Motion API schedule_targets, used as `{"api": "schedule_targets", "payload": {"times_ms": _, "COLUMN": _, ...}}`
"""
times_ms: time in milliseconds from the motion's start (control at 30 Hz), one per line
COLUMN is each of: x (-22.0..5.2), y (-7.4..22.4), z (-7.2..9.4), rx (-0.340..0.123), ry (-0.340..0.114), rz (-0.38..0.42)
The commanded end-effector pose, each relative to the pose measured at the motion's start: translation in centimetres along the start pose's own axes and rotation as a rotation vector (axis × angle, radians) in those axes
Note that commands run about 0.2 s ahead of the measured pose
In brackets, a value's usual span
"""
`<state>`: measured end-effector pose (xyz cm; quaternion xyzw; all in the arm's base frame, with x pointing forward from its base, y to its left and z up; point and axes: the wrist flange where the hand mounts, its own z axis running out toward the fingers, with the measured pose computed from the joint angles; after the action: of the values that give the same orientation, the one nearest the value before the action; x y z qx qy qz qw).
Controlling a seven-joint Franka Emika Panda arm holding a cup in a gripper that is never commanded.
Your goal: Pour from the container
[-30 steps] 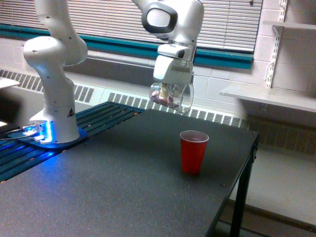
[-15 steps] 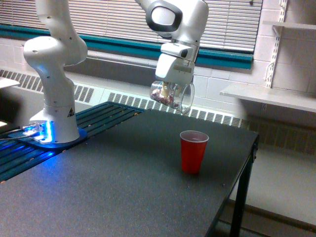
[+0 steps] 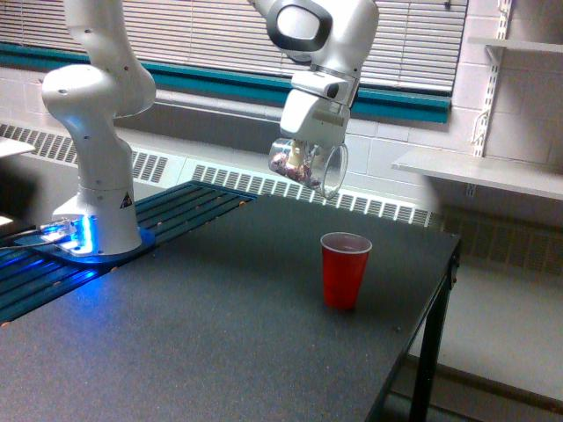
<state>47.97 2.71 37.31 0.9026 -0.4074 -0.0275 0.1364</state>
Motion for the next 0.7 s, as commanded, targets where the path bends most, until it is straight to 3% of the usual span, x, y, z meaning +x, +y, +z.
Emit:
{"api": "schedule_targets", "payload": {"times_ms": 33, "x": 0.12, "y": -0.26, "z": -1.09, "rx": -0.020, "ry": -0.006, "rz": -0.004}}
{"api": "schedule_targets", "payload": {"times_ms": 700, "x": 0.45, "y": -0.43, "z": -1.58, "rx": -0.039, "ry": -0.016, "rz": -0.012}}
